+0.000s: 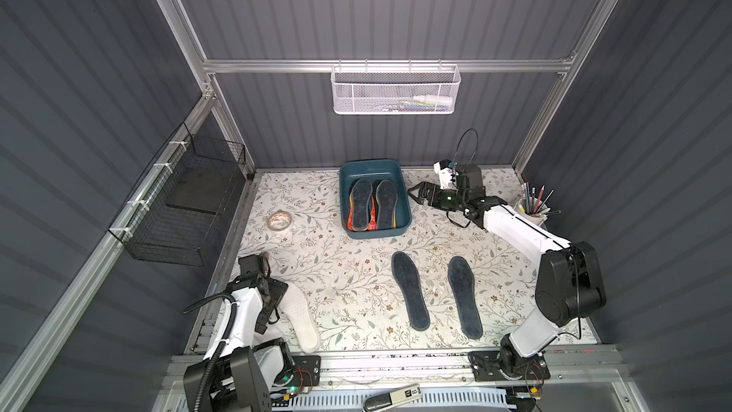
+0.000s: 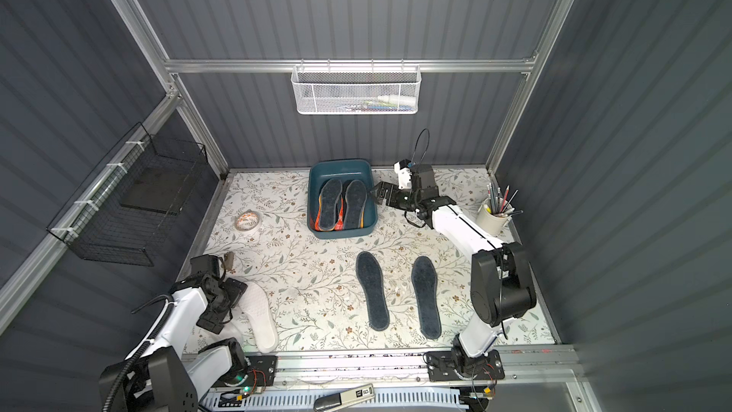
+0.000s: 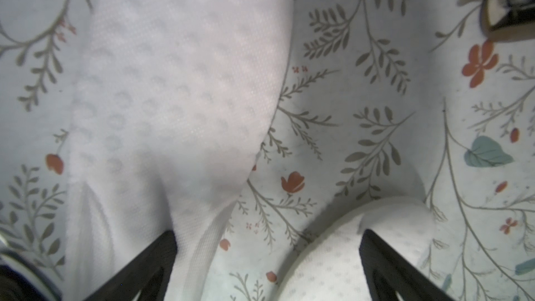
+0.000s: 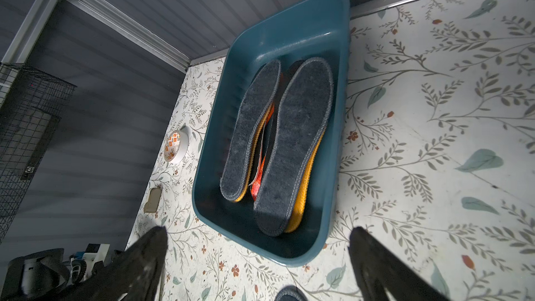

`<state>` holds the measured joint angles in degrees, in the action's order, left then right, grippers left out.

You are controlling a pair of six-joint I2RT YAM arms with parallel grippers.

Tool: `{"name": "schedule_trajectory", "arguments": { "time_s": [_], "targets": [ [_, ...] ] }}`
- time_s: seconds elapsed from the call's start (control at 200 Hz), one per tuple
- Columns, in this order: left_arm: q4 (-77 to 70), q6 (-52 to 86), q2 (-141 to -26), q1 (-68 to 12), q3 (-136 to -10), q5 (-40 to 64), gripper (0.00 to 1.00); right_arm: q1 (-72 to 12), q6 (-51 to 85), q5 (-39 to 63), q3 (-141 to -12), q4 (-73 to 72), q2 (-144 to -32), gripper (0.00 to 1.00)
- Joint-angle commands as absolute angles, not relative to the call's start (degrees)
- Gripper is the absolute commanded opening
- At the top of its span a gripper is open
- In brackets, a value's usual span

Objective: Put the insoles into the storage box
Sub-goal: Move the insole to the center of the board.

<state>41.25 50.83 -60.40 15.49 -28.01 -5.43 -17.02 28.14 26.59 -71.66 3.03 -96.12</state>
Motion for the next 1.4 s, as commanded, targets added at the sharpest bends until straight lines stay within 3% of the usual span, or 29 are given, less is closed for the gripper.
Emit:
{"name": "schedule_trajectory", "arguments": {
  "time_s": [0.0, 0.545, 0.725, 0.875, 1.121, 1.396],
  "targets": [
    [34.39, 51.49, -61.95, 15.83, -25.09, 1.58, 1.0, -16.44, 28.78, 27.24, -72.6, 2.76, -97.72, 0.99],
    [25.7, 57.71, -60.01, 13.72, -18.37, 12.48, 1.0, -15.38, 29.64, 27.86, -73.68, 3.03, -99.22, 0.99],
    [23.43, 62.81, -61.84, 4.2, -19.07, 8.62, 1.0, -15.21, 29.74, 28.04, -73.56, 3.16, -99.31, 0.99],
    [20.36, 64.83, -64.25, 2.26, -17.64, 10.91, 1.0, -14.97, 29.94, 28.04, -73.4, 3.07, -98.93, 0.99],
    [17.7, 71.08, -62.99, -7.9, -18.44, 7.7, 1.0, -14.94, 30.24, 28.14, -73.37, 2.7, -98.99, 0.99],
    [10.03, 74.68, -70.56, -18.37, -22.41, 6.48, 1.0, -14.59, 30.1, 27.86, -73.3, 2.99, -98.68, 0.99]
  ]
}}
